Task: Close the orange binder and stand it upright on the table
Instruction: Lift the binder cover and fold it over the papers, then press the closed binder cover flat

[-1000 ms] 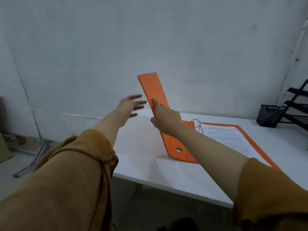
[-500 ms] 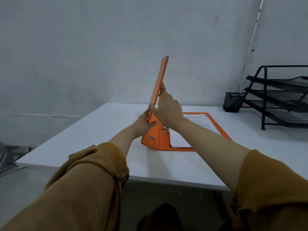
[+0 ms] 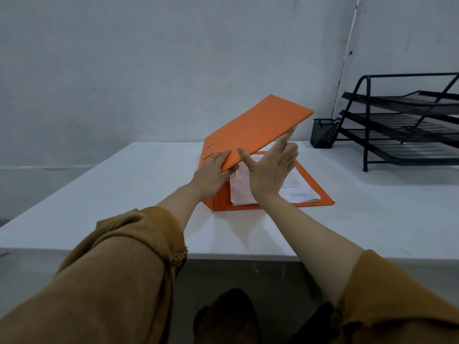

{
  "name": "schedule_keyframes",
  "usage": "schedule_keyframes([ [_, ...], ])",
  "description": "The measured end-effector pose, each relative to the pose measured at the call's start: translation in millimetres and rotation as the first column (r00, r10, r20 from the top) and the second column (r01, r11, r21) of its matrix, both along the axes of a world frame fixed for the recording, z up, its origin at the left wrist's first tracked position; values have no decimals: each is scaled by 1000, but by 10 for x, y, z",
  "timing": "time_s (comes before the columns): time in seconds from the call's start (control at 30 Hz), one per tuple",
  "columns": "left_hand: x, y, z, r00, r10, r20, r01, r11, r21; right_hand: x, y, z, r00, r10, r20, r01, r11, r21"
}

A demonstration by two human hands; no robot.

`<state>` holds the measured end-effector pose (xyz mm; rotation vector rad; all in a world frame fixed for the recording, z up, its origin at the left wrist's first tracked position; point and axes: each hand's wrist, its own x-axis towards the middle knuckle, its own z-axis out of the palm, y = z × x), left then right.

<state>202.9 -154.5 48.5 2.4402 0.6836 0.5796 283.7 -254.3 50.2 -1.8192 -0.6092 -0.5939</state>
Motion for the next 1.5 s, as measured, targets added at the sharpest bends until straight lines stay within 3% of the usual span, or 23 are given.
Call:
schedule_keyframes([
  [0.2, 97, -111, 28, 981, 50, -187, -11, 979, 204, 267, -179, -116, 986, -73, -149, 91, 989, 115],
  [0.37, 173, -207, 30, 955, 66, -289, 20, 959, 283, 509, -365, -197, 956, -152, -251, 174, 982, 68],
  [0.47, 193, -263, 19, 927, 77, -368, 58, 937, 344, 650, -500, -264, 924, -236, -302, 248, 969, 1],
  [0.6, 239, -342, -2, 896, 89, -436, 98, 917, 388, 748, -655, -326, 932, -293, -216, 247, 945, -215],
  [0.73, 257, -363, -21, 879, 120, -461, 103, 897, 430, 701, -647, -349, 985, -162, 61, 173, 904, -391],
  [0.8, 258, -368, -15, 874, 123, -470, 101, 900, 424, 631, -567, -342, 992, -37, 118, 90, 872, -481],
  [0.9, 256, -362, 30, 853, 95, -513, 131, 913, 387, 503, -398, -331, 990, 115, 77, -49, 812, -581],
  [1.13, 90, -223, 169, 881, -84, -465, 179, 970, 165, 483, -261, -273, 978, 198, -65, -184, 677, -712],
  [1.4, 93, -143, 57, 838, 7, -546, 223, 908, 354, 543, -279, -229, 937, 267, -226, -339, 534, -775],
  [1.5, 121, -181, 37, 819, 39, -573, 246, 878, 411, 534, -288, -308, 923, 262, -281, -382, 538, -751],
])
